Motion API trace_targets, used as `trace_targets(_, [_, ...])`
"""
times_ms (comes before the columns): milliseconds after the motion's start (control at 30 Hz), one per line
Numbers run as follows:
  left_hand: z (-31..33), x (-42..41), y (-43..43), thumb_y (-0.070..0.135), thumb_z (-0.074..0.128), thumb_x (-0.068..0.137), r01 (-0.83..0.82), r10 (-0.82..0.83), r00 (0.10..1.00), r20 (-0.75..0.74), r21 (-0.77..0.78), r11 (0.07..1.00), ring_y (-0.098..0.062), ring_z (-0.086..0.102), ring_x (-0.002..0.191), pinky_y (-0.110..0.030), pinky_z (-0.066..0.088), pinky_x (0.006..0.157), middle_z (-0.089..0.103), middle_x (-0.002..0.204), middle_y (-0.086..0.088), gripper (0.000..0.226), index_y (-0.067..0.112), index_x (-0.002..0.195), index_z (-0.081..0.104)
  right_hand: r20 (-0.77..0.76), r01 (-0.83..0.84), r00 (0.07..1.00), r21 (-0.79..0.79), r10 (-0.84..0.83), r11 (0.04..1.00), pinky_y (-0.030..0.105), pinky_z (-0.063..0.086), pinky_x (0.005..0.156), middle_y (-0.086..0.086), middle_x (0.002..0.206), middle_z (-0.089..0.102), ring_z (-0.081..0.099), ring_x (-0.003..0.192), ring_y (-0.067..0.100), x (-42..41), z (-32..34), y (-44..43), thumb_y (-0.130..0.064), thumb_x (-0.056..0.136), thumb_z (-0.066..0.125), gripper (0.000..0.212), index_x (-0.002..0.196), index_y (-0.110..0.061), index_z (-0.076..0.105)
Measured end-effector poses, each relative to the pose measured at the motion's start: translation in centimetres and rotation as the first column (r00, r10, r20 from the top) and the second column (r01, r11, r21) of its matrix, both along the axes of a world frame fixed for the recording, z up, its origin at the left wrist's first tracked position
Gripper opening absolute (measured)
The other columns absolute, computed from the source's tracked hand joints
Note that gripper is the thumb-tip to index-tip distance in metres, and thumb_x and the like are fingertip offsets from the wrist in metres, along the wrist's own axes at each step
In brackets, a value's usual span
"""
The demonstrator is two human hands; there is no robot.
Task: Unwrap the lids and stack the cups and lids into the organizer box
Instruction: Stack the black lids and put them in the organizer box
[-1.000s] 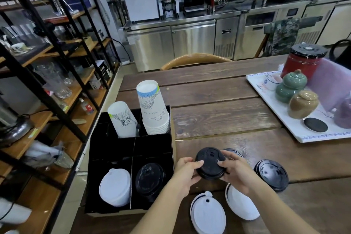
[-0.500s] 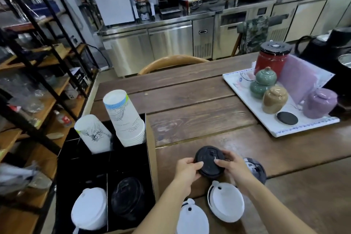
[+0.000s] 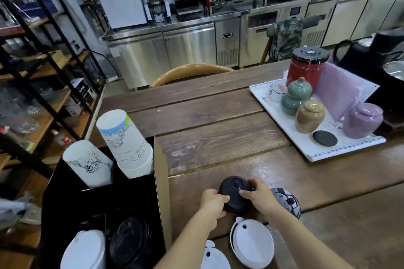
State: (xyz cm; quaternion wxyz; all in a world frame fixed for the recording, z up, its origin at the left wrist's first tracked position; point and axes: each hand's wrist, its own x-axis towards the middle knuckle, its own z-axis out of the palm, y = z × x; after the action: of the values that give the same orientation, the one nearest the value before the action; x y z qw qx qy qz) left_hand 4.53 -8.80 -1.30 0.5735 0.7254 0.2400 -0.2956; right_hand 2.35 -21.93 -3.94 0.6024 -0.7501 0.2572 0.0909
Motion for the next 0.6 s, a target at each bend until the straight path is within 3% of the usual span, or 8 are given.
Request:
trace_targets(100, [-0.17, 0.09, -0.3, -0.001, 0.061, 0.087, -0.022, 0.021, 0.999, -0.036, -0.021, 1.0, -0.031, 0.051, 0.118, -0.04, 0.05, 0.094, 0.052, 0.129, -0.018, 0.051, 0.001, 0.135, 0.043, -0.023, -0.031, 0.999, -0.037, 0.03, 0.999, 0.029, 0.046, 0.08, 0.013, 0.118, 0.058, 0.056, 0.103, 0.026, 0.24, -0.3, -0.03, -0.007, 0.082, 0.066, 0.048, 0.125, -0.002, 0.045])
trace_targets(233, [0.03, 0.14, -0.57, -0.004, 0.057, 0.089, -0.025, 0.021, 0.998, -0.056, -0.075, 0.997, -0.023, 0.047, 0.098, -0.038, 0.048, 0.093, 0.048, 0.104, -0.009, 0.045, 0.001, 0.132, 0.046, -0.037, -0.067, 0.997, -0.021, 0.066, 0.998, 0.031, 0.048, 0.081, 0.01, 0.111, 0.059, 0.057, 0.099, 0.024, 0.33, -0.34, -0.31, -0.004, 0.08, 0.067, 0.046, 0.122, -0.004, 0.048])
trace_targets(467, [-0.28, 0.24, -0.38, -0.006, 0.062, 0.083, -0.099, 0.08, 0.988, -0.132, -0.141, 0.985, -0.026, 0.049, 0.102, -0.045, 0.049, 0.095, 0.054, 0.115, -0.013, 0.048, 0.003, 0.128, 0.049, -0.028, -0.078, 0.996, 0.039, 0.079, 0.996, 0.033, 0.053, 0.083, 0.014, 0.109, 0.064, 0.061, 0.1, 0.029, 0.2, -0.43, -0.55, 0.003, 0.073, 0.07, 0.048, 0.118, -0.004, 0.054])
trace_targets(600, [-0.14, 0.12, -0.26, -0.006, 0.062, 0.083, -0.129, 0.106, 0.986, -0.13, -0.184, 0.974, -0.023, 0.051, 0.098, -0.041, 0.048, 0.089, 0.057, 0.103, -0.007, 0.035, 0.01, 0.114, 0.054, -0.012, -0.049, 0.999, 0.095, 0.051, 0.994, 0.041, 0.053, 0.089, 0.015, 0.112, 0.063, 0.06, 0.103, 0.031, 0.2, -0.48, -0.82, 0.004, 0.071, 0.073, 0.049, 0.114, -0.007, 0.054])
